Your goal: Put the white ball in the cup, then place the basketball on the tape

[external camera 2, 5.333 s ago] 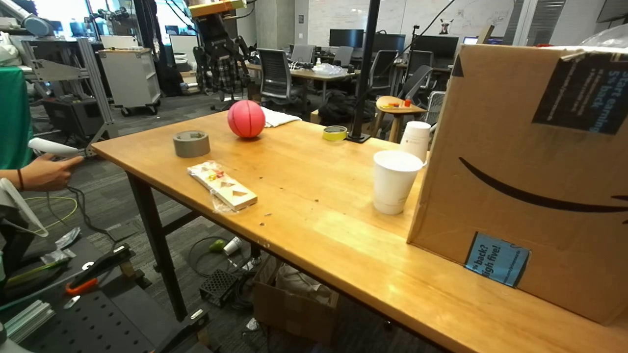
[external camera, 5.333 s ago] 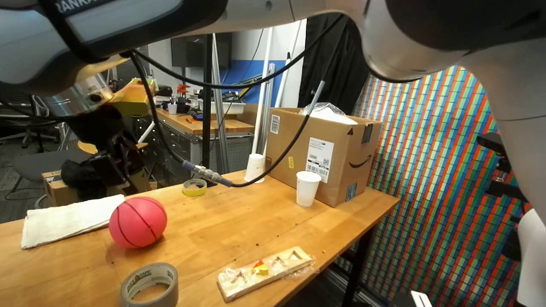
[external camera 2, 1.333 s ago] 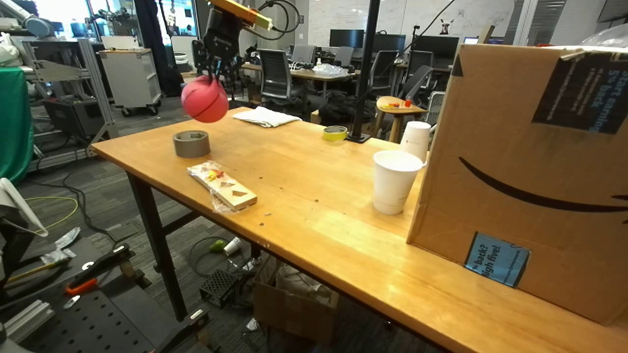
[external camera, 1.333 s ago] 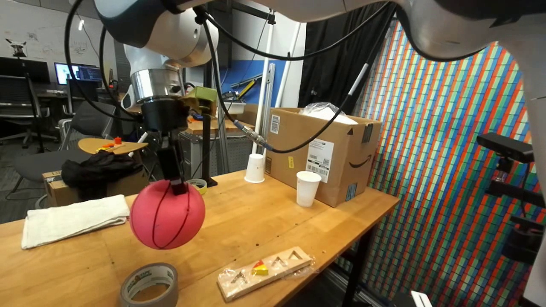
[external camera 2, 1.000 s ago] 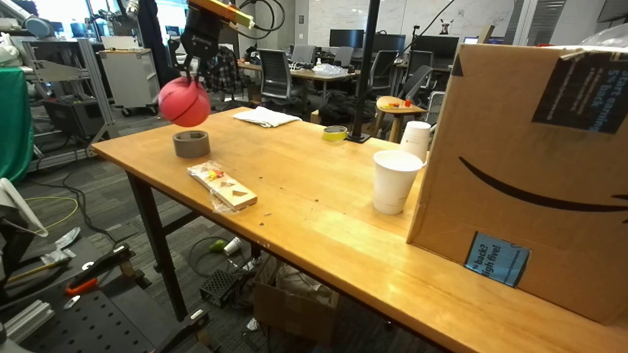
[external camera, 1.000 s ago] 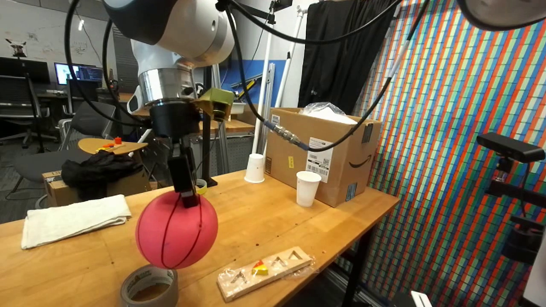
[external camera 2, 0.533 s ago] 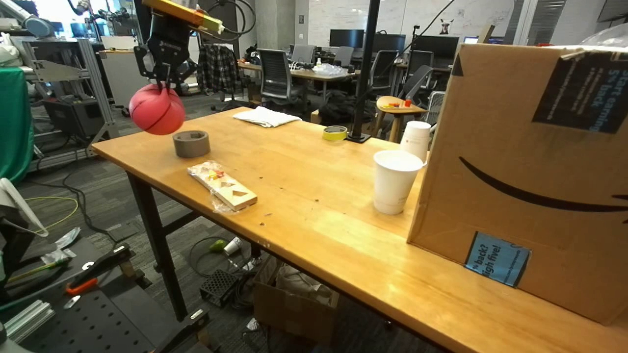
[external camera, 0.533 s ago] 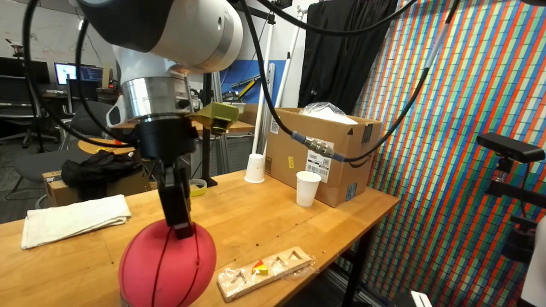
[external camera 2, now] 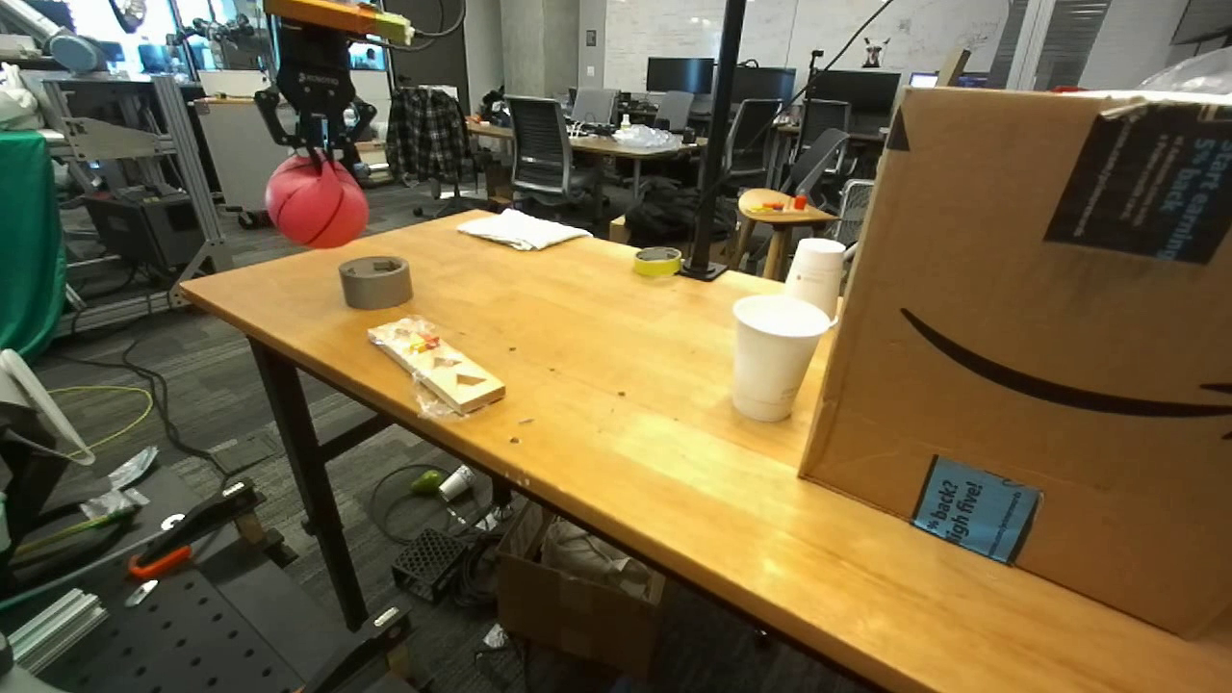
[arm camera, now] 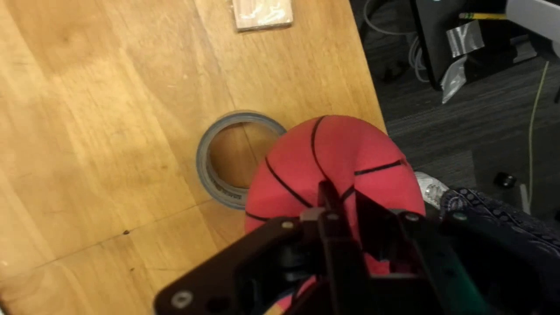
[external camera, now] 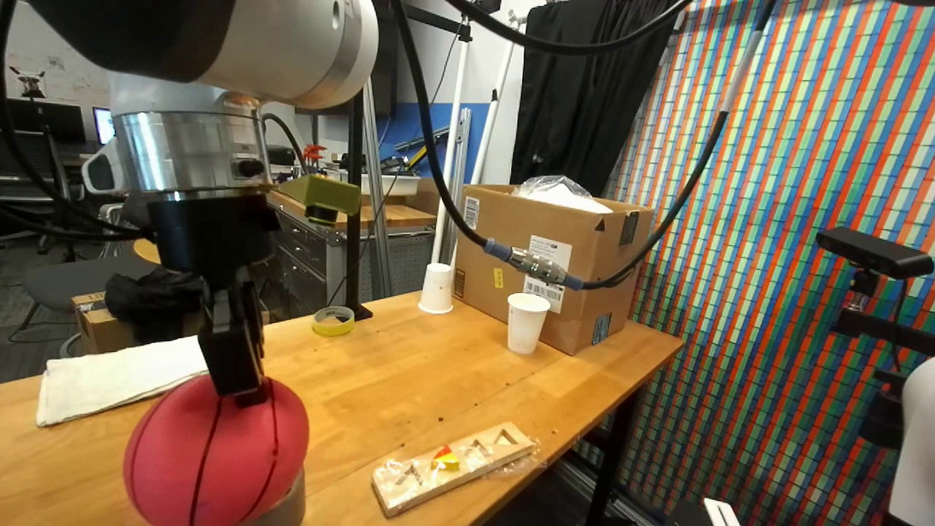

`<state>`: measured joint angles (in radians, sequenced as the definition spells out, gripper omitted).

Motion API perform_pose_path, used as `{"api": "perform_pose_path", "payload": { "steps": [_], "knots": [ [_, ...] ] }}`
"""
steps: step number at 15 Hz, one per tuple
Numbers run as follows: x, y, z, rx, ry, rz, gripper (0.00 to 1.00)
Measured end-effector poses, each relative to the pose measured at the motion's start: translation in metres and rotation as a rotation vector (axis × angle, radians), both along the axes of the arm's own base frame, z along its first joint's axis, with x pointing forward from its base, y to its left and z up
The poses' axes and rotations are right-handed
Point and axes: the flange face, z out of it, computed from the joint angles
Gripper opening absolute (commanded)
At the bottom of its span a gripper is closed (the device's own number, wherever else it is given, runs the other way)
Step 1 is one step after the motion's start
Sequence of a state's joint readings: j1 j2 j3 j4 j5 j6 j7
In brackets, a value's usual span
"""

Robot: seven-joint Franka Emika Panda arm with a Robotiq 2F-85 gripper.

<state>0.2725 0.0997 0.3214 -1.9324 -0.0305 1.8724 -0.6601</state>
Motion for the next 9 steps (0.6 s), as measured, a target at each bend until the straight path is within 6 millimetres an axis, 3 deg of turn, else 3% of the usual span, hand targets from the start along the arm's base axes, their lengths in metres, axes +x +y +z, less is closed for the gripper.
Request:
{"api": "perform_pose_path", "payload": {
  "steps": [4, 9],
  "knots": [
    [0.018, -0.006, 0.0, -0.027, -0.057, 0.001, 0.05],
    [0.026, -0.006, -0.018, -0.038, -0.048, -0.001, 0.05]
  ]
}}
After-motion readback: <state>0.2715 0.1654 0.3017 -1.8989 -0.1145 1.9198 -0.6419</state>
